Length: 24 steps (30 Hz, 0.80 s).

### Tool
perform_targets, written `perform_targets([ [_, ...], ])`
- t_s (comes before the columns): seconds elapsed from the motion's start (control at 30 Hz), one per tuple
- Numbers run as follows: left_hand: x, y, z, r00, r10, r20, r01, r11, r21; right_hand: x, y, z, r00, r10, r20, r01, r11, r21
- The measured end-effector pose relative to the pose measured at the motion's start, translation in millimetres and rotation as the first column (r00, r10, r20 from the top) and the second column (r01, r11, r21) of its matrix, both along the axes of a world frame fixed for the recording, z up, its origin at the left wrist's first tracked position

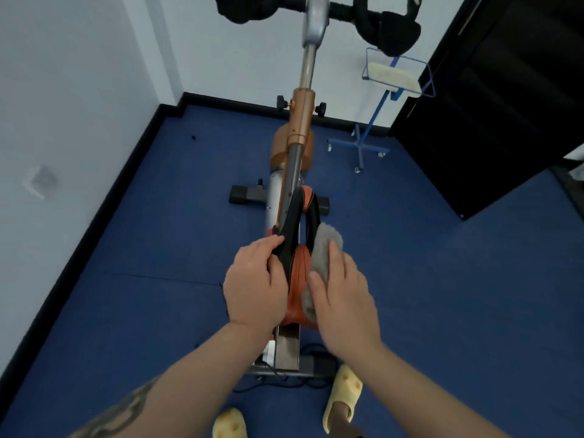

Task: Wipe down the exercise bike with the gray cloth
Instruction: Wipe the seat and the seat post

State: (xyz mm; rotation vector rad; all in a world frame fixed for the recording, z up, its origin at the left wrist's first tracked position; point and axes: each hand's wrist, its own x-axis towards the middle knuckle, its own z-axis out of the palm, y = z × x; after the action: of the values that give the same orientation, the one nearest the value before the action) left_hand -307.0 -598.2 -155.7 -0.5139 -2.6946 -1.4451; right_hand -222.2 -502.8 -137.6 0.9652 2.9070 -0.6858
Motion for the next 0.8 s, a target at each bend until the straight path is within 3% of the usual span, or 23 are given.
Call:
perform_targets([
  [0.1,-0.7,1.3,-2.0,1.000,0.030,0.010,-0.029,1.000,-0.011,-8.0,16.0,0.3,0.998,0.056,0.000,-0.056,0.995,-0.078],
  [0.23,-0.2,3.5,-1.1,0.994,0.083,0.075,-0.081,0.996,-0.037,-69.6,55.1,2.1,0.991,0.020,0.135,0.025,0.945,-0.327],
  [0.4,-0.8,5.3,-1.4,0.970,0.204,0.134,-0.193,0.977,-0.089,-36.9,38.5,-6.9,0.967,0.252,-0.031,-0.254,0.965,-0.064],
  [0.53,2.5,11.8,-0.1,0.919,0.366,0.148,-0.342,0.925,-0.163,-81.8,59.7,-16.9,0.973,0.228,-0.032,-0.230,0.954,-0.191],
  [0.63,6.3,16.5,0.4,0.832,0.518,0.199,-0.480,0.852,-0.211,-129.6,80.5,-15.2,0.977,0.181,-0.111,-0.206,0.936,-0.284],
  [0.7,7.8,19.4,0.0,0.764,0.597,0.244,-0.554,0.801,-0.226,-136.4,88.1,-16.3,0.926,0.358,-0.121,-0.371,0.922,-0.108],
  [0.8,5.2,18.8,-1.9,0.693,0.660,0.291,-0.620,0.751,-0.228,-110.6,78.8,-21.3,0.667,0.732,-0.141,-0.712,0.682,0.169],
])
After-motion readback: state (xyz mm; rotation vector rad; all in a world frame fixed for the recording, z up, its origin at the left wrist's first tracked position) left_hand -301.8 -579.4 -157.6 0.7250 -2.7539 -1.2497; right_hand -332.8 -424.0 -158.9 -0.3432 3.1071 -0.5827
